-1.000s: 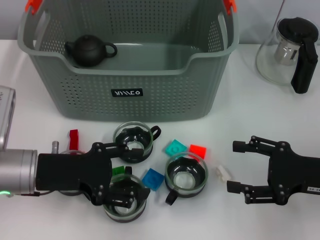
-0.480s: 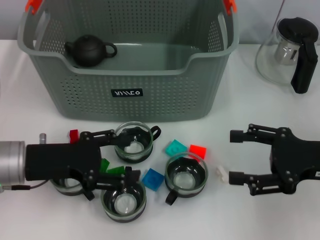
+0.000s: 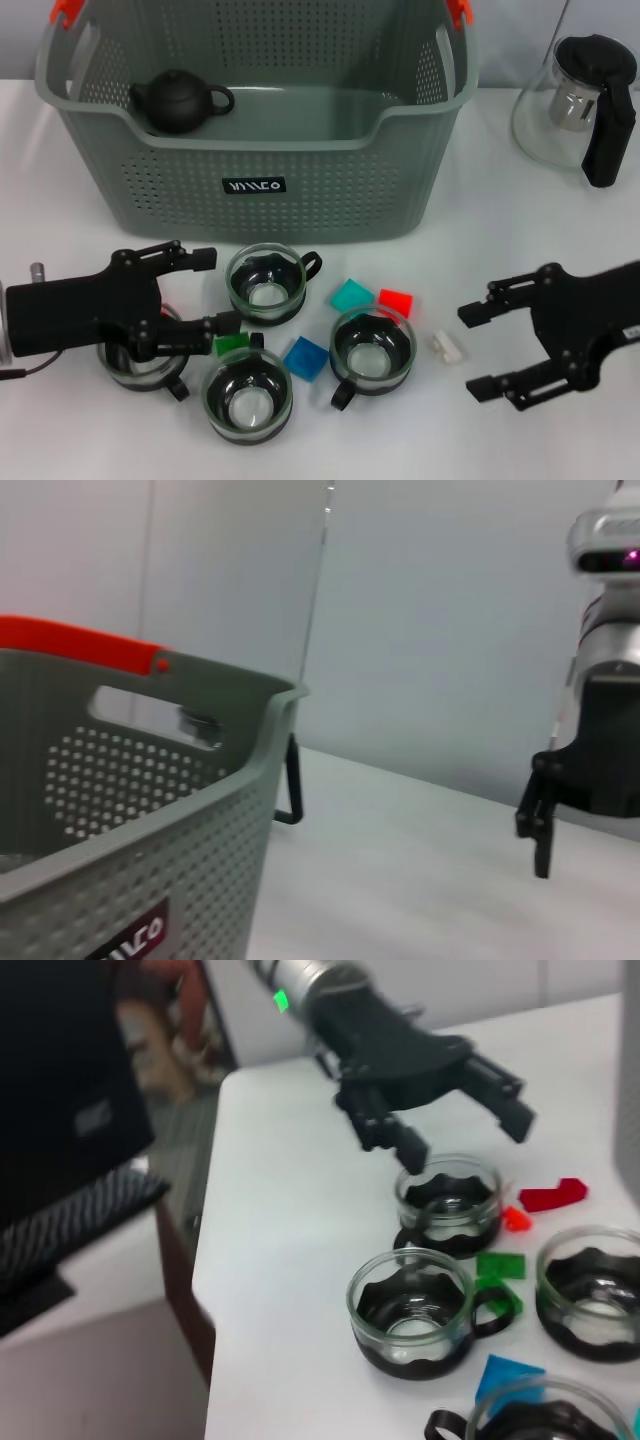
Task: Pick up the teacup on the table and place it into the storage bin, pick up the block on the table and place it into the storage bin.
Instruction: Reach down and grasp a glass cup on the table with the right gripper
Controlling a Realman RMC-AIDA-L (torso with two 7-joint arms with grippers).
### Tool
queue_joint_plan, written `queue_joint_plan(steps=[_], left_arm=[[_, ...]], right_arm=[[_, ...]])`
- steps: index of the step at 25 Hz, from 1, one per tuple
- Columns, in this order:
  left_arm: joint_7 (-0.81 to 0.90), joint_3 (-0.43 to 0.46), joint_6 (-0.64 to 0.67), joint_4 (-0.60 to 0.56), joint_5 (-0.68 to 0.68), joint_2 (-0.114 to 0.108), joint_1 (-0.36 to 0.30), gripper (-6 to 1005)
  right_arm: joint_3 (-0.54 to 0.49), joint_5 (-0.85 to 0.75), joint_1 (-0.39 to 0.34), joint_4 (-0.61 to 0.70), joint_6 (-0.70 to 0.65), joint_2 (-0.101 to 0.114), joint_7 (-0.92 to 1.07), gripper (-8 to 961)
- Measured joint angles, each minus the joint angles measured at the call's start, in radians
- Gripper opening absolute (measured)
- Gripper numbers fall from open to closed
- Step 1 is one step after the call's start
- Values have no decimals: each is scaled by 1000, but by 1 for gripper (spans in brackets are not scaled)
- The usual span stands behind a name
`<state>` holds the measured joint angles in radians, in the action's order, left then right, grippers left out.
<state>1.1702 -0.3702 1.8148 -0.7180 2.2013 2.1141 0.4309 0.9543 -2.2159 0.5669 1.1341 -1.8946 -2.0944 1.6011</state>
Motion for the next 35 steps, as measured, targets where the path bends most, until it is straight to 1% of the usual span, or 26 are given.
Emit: queue_joint_plan(steps=[1, 4, 6, 8, 11, 13, 18, 27, 35], left_arm=[[0, 0, 0, 0, 0, 0, 0, 866], [-1, 23, -6, 0, 0, 0, -9, 866], [-3, 42, -6, 1, 0, 0, -16, 867], [-6, 59, -7, 4, -1, 0, -21, 867], [-7, 73, -7, 8, -1, 2, -28, 867], [-13, 77, -9, 9, -4, 5, -35, 867], [-21, 79, -18, 17, -9, 7, -40, 867], [-21, 80, -32, 33, -9, 9, -41, 867], [-21, 80, -39, 36, -9, 9, -41, 867]], right_arm=[[0, 0, 0, 0, 0, 0, 0, 831], [80, -30, 56, 27, 5, -3, 41, 807], [145, -59, 95, 27, 31, -5, 64, 792], [222, -76, 119, 20, 73, -5, 77, 776], [343, -83, 131, 19, 139, -5, 82, 751], [398, -83, 131, 23, 174, -6, 80, 735], [515, -84, 131, 27, 262, -6, 78, 736], [672, -108, 121, 13, 403, -9, 108, 736], [713, -128, 119, -8, 478, -10, 128, 729]])
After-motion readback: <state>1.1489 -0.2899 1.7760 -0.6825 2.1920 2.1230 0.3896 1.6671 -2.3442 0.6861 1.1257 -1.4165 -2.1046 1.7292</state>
